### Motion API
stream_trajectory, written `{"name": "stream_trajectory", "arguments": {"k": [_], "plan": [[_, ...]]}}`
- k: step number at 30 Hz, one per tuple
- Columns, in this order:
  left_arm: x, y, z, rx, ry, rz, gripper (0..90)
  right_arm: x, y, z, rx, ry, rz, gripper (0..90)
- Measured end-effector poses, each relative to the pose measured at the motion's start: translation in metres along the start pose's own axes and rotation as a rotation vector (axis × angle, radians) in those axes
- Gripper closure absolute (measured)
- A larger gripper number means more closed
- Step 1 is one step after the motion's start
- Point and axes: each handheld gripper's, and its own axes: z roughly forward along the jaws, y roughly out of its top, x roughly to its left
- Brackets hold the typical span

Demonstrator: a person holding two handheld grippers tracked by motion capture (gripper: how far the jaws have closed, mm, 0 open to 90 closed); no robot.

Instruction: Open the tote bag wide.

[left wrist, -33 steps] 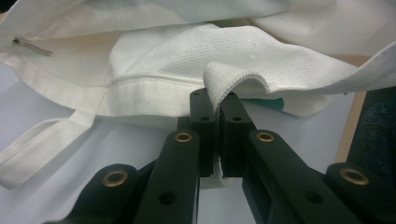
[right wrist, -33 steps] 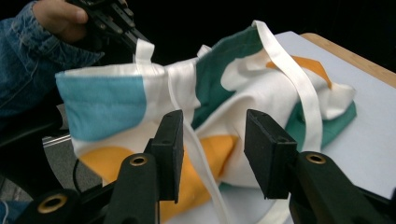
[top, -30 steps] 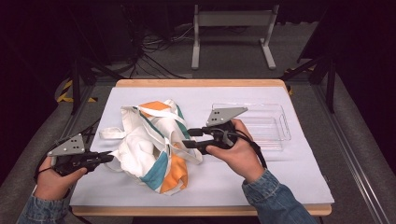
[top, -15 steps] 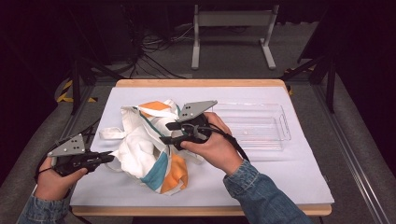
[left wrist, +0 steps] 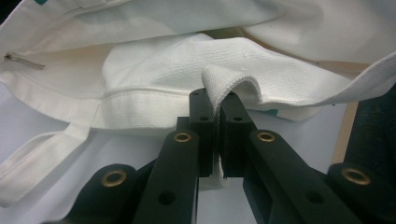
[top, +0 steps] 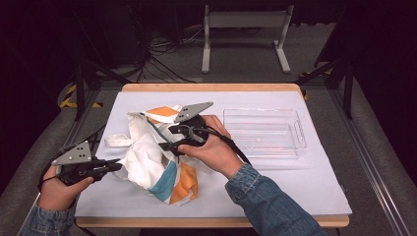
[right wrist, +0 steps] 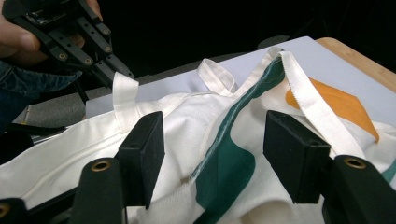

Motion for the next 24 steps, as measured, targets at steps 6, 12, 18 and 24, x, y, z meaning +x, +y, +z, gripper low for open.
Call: {"name": "stream_trajectory", "arguments": {"k": [6, 12, 18, 24], "plan": [[-0.002, 0.003, -0.001, -0.005, 0.001, 0.035, 85.7, 0.0, 0.002, 0.01, 0.036, -0.008, -0.021, 42.8], [-0.001, 0.002, -0.003, -0.005, -0.002, 0.035, 85.5, 0.003, 0.003, 0.016, 0.126, 0.002, -0.069, 75.0], [-0.001, 0.001, -0.004, -0.013, -0.002, 0.022, 85.7, 0.005, 0.005, 0.005, 0.125, -0.037, -0.092, 87.4], [-0.001, 0.003, -0.009, -0.022, 0.009, 0.031, 86.0, 0.002, 0.006, -0.018, 0.065, -0.09, -0.078, 87.5]]}}
